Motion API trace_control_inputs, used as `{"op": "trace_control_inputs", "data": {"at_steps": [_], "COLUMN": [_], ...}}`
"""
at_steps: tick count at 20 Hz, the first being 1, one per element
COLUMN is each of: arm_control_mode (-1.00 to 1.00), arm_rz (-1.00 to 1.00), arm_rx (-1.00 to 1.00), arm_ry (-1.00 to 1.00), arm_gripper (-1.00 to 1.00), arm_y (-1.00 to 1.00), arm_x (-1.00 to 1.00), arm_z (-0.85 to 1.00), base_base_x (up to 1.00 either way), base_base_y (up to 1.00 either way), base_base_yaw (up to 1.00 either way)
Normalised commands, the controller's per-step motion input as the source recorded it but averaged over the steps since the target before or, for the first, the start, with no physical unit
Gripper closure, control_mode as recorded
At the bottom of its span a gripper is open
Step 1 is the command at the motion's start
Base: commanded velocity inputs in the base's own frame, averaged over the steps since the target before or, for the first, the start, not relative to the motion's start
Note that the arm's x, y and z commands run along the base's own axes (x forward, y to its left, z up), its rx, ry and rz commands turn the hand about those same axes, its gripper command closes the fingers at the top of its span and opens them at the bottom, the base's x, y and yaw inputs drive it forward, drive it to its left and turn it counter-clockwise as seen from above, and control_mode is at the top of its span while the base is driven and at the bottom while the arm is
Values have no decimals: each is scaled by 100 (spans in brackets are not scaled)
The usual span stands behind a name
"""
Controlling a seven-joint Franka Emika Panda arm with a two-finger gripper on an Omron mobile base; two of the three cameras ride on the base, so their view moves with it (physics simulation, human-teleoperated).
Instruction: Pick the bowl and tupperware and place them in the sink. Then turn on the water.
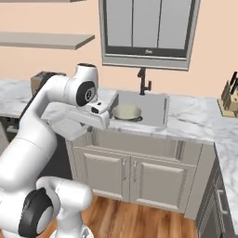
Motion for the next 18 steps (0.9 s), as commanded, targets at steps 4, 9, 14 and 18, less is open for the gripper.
{"op": "trace_control_inputs", "data": {"at_steps": [4, 9, 14, 18], "arm_control_mode": [100, 100, 100, 100], "arm_rz": [0, 0, 0, 0], "arm_rx": [0, 0, 0, 0], "arm_ry": [0, 0, 0, 0], "arm_gripper": [100, 100, 100, 100], "arm_y": [0, 0, 0, 0], "arm_x": [0, 0, 0, 0], "arm_z": [0, 0, 0, 0], "base_base_x": [51, 66, 61, 38], "base_base_y": [-21, -19, -33, -46], "base_base_yaw": [-6, 0, -5, -22]}}
